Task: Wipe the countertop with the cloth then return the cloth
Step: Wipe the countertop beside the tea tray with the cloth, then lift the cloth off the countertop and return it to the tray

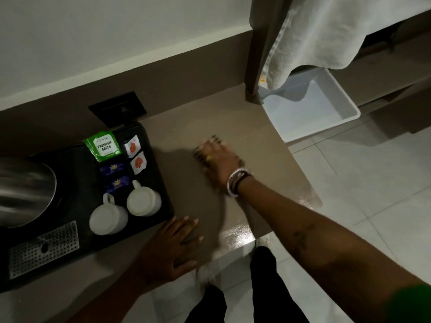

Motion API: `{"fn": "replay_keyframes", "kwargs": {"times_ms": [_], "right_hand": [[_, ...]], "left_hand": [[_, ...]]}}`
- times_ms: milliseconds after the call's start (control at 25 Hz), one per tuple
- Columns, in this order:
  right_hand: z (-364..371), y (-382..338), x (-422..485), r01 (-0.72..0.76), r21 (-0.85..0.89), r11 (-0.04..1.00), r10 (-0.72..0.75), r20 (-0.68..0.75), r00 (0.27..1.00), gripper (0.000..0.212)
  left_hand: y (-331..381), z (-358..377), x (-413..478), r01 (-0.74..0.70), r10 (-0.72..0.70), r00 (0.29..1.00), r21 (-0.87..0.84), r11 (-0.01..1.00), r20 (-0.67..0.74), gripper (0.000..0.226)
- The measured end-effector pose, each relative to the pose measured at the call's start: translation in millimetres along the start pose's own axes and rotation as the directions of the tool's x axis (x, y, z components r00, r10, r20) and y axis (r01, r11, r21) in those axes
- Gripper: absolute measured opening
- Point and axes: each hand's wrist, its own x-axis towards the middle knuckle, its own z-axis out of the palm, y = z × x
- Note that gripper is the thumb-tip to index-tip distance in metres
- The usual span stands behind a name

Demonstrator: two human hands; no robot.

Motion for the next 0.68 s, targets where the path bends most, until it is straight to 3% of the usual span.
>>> {"fn": "replay_keyframes", "kwargs": {"times_ms": [40, 80, 160, 200, 280, 320, 400, 480, 520, 600, 680], "right_hand": [[2, -14, -13, 0.139, 0.02, 0.99, -0.14, 0.033, 0.99, 0.068], [-3, -17, -30, 0.153, 0.127, 0.98, -0.161, 0.06, 0.985, 0.068], [-13, 1, -71, 0.037, 0.25, 0.968, -0.044, 0.024, 0.999, 0.061], [-21, 14, -87, -0.01, 0.22, 0.976, 0.013, -0.01, 1.0, 0.049], [-34, 46, -112, 0.061, 0.093, 0.994, -0.048, -0.139, 0.989, 0.024], [-43, 63, -118, 0.084, 0.068, 0.994, -0.072, -0.159, 0.985, 0.027], [-62, 92, -121, -0.096, 0.242, 0.966, 0.119, -0.082, 0.99, 0.028], [-81, 126, -111, -0.327, 0.523, 0.787, 0.38, 0.006, 0.925, 0.016], [-90, 144, -101, -0.376, 0.692, 0.616, 0.494, 0.032, 0.869, 0.011], [-105, 182, -70, -0.374, 0.889, 0.265, 0.623, 0.139, 0.77, 0.009], [-105, 225, -31, -0.344, 0.938, 0.029, 0.626, 0.251, 0.738, 0.013]], "left_hand": [[5, -2, 1, 0.019, -0.019, 1.0, 0.003, 1.0, 0.0, 0.056], [12, -4, 2, 0.056, -0.056, 0.998, 0.0, 0.998, -0.019, 0.054], [29, -7, 12, 0.138, -0.139, 0.986, -0.01, 0.99, -0.09, 0.054], [37, -9, 23, 0.192, -0.194, 0.972, -0.027, 0.981, -0.134, 0.057], [47, -16, 60, 0.293, -0.303, 0.93, -0.076, 0.953, -0.209, 0.059], [50, -19, 85, 0.337, -0.348, 0.911, -0.089, 0.937, -0.222, 0.058], [53, -21, 143, 0.424, -0.443, 0.87, -0.129, 0.896, -0.217, 0.053], [56, -19, 203, 0.517, -0.549, 0.807, -0.189, 0.835, -0.217, 0.05], [57, -17, 229, 0.559, -0.595, 0.773, -0.206, 0.803, -0.22, 0.05], [59, -6, 272, 0.627, -0.659, 0.717, -0.205, 0.752, -0.228, 0.052], [63, 8, 297, 0.681, -0.706, 0.676, -0.187, 0.708, -0.214, 0.059]]}}
